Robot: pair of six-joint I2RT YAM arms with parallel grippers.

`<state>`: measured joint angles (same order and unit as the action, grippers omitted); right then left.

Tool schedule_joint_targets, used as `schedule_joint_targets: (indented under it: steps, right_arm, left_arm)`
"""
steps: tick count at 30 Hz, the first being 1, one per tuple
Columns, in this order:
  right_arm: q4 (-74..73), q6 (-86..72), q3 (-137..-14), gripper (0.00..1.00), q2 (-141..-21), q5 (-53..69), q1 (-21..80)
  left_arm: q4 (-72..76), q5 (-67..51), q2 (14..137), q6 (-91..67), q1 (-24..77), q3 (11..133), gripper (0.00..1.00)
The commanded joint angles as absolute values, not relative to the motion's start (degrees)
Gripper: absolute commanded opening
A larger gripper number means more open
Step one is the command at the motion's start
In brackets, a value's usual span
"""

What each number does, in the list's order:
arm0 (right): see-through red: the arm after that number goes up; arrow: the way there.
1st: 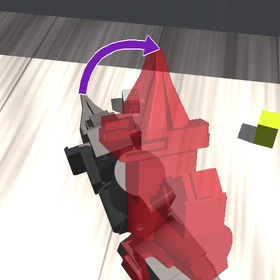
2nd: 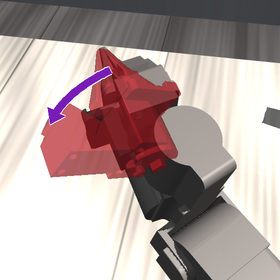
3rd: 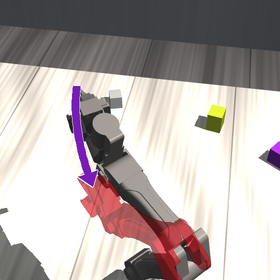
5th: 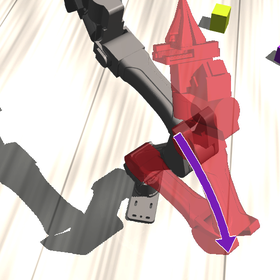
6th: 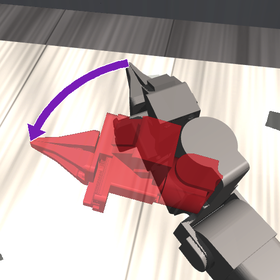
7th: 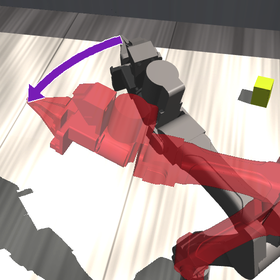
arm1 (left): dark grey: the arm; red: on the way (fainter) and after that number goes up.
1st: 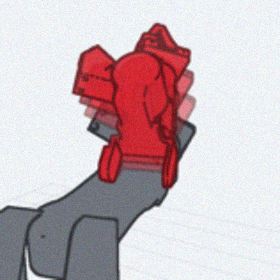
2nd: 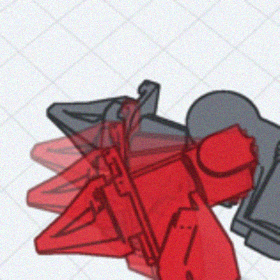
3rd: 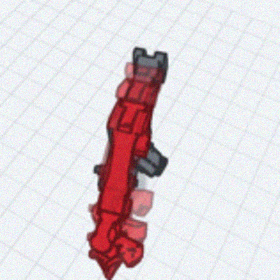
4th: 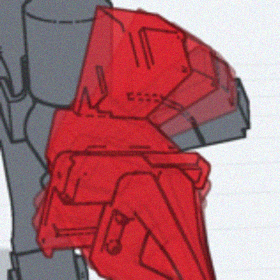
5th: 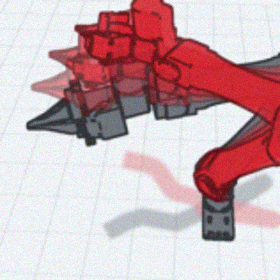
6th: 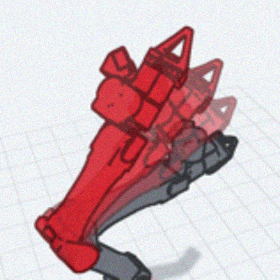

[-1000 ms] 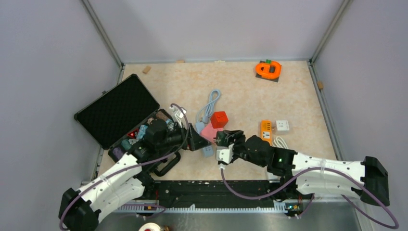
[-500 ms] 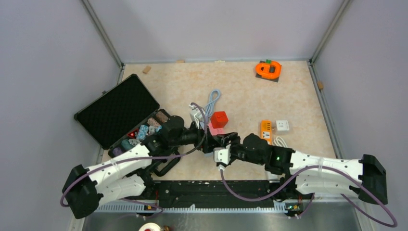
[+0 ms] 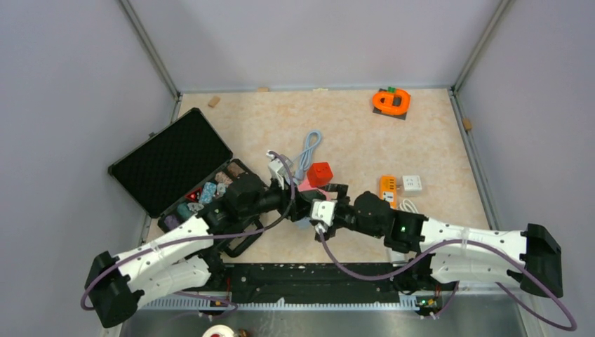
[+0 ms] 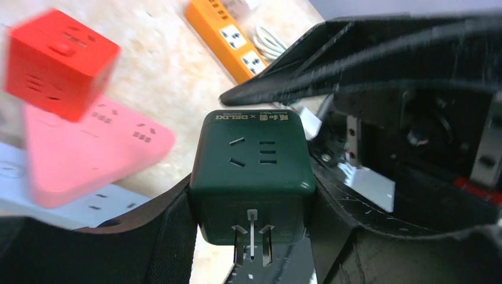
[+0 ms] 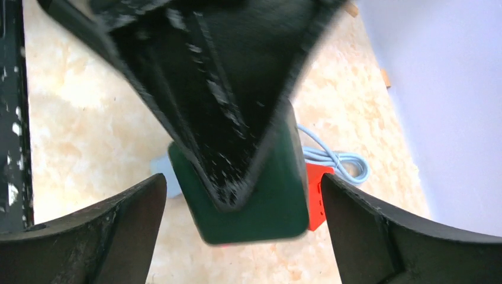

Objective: Insert the plug

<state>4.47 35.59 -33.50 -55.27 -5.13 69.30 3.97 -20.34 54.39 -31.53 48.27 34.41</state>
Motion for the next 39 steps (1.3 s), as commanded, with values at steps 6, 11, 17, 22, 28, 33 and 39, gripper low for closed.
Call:
schedule_joint_targets:
  steps: [6,11,17,22,28,33,39]
  right_arm:
    - [-2.2,7.6,-45.8,0.99,-58.6,-0.8,63.2]
    - [-0.6,-6.6,-45.0,0.99,-57.1,5.2,56.3]
    - [6.1,-27.2,-42.6,0.98,-57.5,21.9,45.1]
    - [19.9,-44.0,-38.4,0.98,-62.5,38.7,39.3]
    - [27.9,-53.9,-34.6,0.99,-64.3,42.3,39.1]
    - [35.1,-59.8,-32.3,0.99,-64.6,45.3,39.1]
    - [41.0,-64.8,-31.6,0.95,-69.4,47.0,39.2]
  left_arm:
    - [1.1,-10.7,37.2,-10.6,48.3,28.7,0.00]
    - [-3.0,-12.1,29.8,-0.1,48.3,26.3,0.00]
    - [5.3,-22.2,27.0,9.5,48.3,22.2,0.00]
    - [9.7,-26.0,30.0,14.8,48.3,22.8,0.00]
    - [15.0,-25.1,32.9,18.5,48.3,23.6,0.00]
    - [20.2,-26.2,34.9,19.5,48.3,23.2,0.00]
    - [25.6,-29.4,37.3,19.3,48.3,23.3,0.00]
